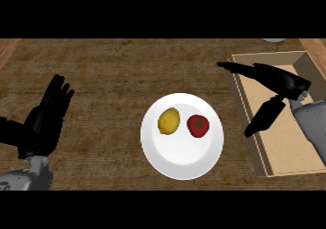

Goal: Pick the tomato from the plate and place it in the cardboard box

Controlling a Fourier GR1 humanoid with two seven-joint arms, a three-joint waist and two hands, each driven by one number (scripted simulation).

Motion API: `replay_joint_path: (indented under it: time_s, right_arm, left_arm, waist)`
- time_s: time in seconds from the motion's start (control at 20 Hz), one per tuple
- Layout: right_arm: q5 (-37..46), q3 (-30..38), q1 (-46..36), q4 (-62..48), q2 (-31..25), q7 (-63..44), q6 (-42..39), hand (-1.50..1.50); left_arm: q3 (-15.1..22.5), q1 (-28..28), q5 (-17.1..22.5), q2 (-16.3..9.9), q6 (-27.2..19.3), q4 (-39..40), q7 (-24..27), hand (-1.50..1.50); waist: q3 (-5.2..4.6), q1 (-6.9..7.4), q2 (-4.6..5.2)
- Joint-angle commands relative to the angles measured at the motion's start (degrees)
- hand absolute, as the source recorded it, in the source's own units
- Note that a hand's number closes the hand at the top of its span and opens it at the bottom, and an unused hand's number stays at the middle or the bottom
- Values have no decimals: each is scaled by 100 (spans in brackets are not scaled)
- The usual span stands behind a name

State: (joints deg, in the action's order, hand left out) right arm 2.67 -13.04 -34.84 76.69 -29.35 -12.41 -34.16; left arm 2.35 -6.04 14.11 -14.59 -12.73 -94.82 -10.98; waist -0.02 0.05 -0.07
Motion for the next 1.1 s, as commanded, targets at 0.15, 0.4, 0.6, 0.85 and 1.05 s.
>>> replay_joint_path:
  time_s: [0.15,0.4,0.6,0.85,1.05]
  right_arm:
    - [451,-3,360,388,704,-450,-26,-150]
    - [824,190,509,311,960,-434,-139,-150]
    - [1266,174,243,-68,1287,-242,214,-150]
    - [1401,236,849,506,1382,-307,-46,-150]
    - [1739,246,532,-159,1574,-43,-31,-150]
  left_arm:
    - [-80,30,-178,287,90,152,180,0]
    - [-109,5,-370,408,127,109,140,0]
    - [-327,175,-245,258,383,46,185,0]
    - [-561,56,-167,233,585,47,-2,0]
    - [-441,382,-340,319,681,-187,137,0]
  waist:
    - [1,9,5]
    - [2,12,7]
    - [2,36,11]
    - [2,7,4]
    - [2,34,8]
